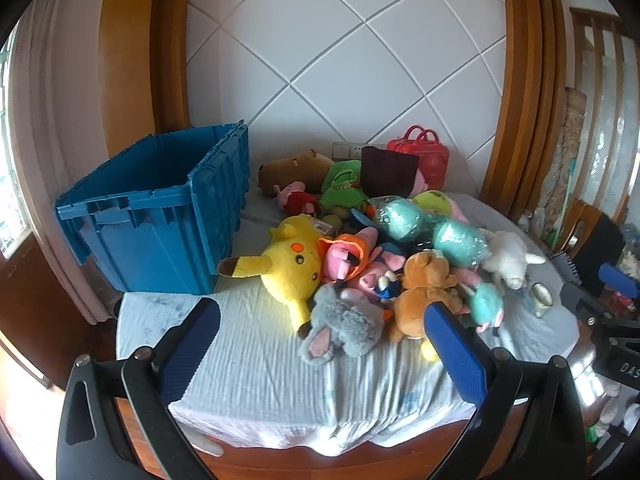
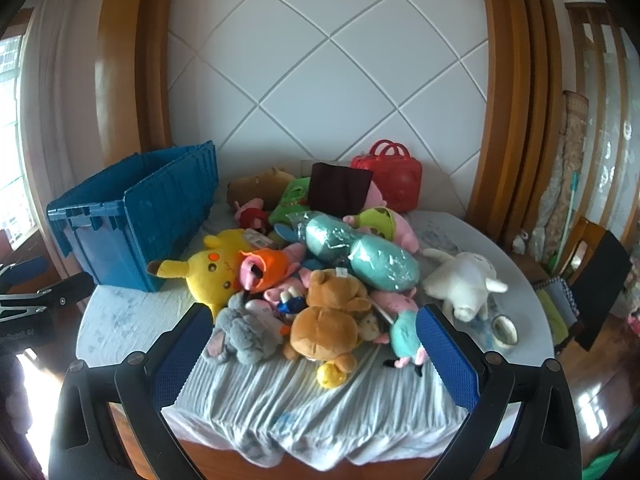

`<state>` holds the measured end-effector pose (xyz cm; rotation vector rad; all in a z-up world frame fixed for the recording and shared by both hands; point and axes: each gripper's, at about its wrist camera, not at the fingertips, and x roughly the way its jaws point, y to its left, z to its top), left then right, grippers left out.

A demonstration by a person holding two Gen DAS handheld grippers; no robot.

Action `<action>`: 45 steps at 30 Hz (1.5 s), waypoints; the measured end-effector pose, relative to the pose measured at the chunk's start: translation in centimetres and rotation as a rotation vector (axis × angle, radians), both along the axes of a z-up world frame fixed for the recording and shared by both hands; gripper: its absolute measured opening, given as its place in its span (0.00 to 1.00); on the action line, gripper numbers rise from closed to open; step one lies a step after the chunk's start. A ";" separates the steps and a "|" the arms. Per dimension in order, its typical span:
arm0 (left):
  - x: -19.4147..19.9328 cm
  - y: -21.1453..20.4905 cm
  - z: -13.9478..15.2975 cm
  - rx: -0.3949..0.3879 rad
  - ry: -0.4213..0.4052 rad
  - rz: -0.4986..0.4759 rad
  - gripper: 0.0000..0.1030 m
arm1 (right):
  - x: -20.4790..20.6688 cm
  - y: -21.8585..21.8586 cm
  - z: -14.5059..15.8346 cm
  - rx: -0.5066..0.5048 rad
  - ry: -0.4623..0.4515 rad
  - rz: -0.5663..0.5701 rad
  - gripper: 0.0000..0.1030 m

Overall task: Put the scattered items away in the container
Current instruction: 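Move both tools toward the plush pile on the table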

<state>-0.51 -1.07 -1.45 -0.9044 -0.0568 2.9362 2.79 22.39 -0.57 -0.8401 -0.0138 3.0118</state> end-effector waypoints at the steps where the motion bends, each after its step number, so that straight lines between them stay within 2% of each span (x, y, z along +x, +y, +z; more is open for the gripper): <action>1: 0.0 0.0 0.0 0.015 0.006 -0.013 1.00 | 0.0 0.1 0.0 0.000 -0.001 -0.002 1.00; 3: 0.0 0.0 -0.1 0.035 0.009 -0.030 1.00 | 0.1 0.2 0.0 -0.002 -0.005 -0.001 1.00; 4: -0.1 0.0 -0.2 0.042 0.007 -0.076 1.00 | 0.1 0.2 0.0 -0.001 -0.006 -0.002 1.00; 7: -0.3 0.4 -0.6 0.041 -0.008 -0.079 1.00 | 0.0 0.2 -0.1 0.006 -0.015 0.000 1.00; 12: -0.6 1.8 -1.1 -0.056 -0.027 -0.033 1.00 | -0.2 0.4 -0.4 0.012 -0.018 -0.007 1.00; 17: -0.5 2.1 -1.5 -0.017 -0.030 -0.029 1.00 | 0.4 1.4 -0.5 0.017 0.010 -0.025 1.00; 21: -0.5 2.9 -2.0 0.032 -0.035 -0.075 1.00 | 0.6 2.5 -0.6 0.002 0.014 -0.031 1.00; 28: -0.7 6.2 -3.2 0.027 -0.062 -0.100 1.00 | 0.7 5.0 -1.9 -0.011 -0.024 -0.024 1.00; 36: -0.8 11.1 -3.5 0.006 -0.056 -0.097 1.00 | 0.6 10.0 -3.6 -0.019 -0.075 -0.017 1.00; 40: -1.2 13.1 -4.4 -0.016 -0.079 -0.072 1.00 | 1.0 13.3 -4.4 -0.004 -0.072 -0.061 1.00; 45: -1.9 16.9 -5.6 -0.043 -0.116 -0.131 1.00 | 1.5 17.6 -5.4 -0.025 -0.093 -0.128 1.00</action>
